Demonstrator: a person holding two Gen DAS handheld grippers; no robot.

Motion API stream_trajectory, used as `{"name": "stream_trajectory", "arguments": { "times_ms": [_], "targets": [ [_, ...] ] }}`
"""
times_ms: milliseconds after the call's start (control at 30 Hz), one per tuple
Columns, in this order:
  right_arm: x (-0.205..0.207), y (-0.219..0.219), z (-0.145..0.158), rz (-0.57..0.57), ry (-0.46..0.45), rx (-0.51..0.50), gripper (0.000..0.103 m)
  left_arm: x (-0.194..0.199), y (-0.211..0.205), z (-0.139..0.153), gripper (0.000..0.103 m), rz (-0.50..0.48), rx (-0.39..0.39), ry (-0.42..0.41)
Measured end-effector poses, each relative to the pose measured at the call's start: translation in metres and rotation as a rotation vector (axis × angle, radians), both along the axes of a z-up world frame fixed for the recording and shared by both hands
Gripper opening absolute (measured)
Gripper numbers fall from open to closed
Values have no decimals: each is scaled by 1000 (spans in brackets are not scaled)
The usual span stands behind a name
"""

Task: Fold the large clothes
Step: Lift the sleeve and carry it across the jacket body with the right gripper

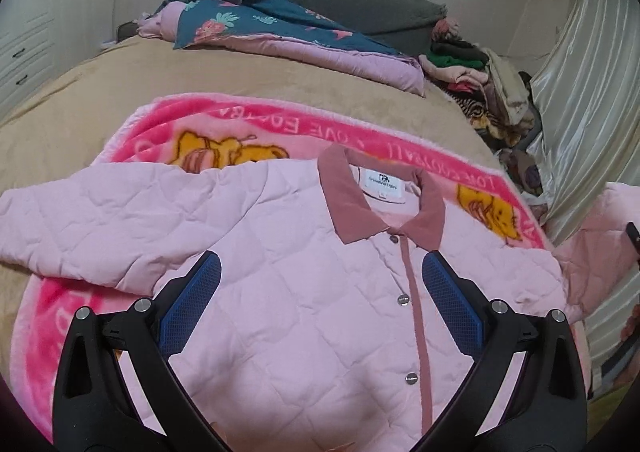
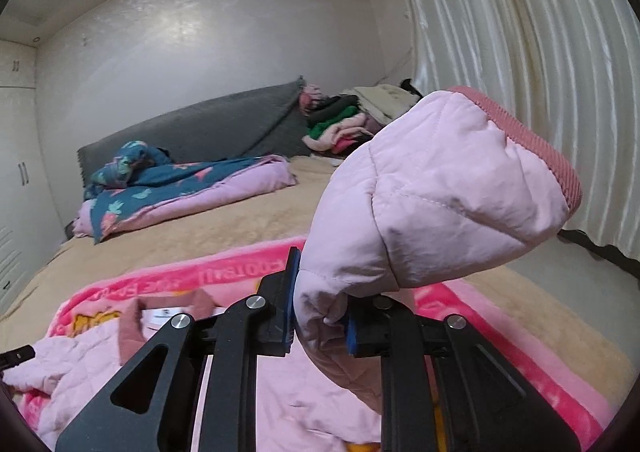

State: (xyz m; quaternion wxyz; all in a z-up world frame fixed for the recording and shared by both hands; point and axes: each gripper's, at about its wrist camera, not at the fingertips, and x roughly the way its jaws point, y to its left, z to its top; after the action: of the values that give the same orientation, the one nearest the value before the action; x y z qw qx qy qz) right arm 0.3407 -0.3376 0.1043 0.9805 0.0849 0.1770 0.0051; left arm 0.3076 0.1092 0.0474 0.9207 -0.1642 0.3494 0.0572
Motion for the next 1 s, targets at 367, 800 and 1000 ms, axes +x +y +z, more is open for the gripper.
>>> {"name": "stream_trajectory", "arguments": {
  "times_ms": [367,800,1000],
  "targets": [
    [7,66,11,106,-7,-20,17,-9,22,10,94,-1,-87,-43],
    [8,141,7,254,-19,-60,17,-11,35,4,94,-17,-209,-52],
    [9,173,-3,327,-13,-91,17,-9,44,-3,94,-10,-244,-45]
  ]
}}
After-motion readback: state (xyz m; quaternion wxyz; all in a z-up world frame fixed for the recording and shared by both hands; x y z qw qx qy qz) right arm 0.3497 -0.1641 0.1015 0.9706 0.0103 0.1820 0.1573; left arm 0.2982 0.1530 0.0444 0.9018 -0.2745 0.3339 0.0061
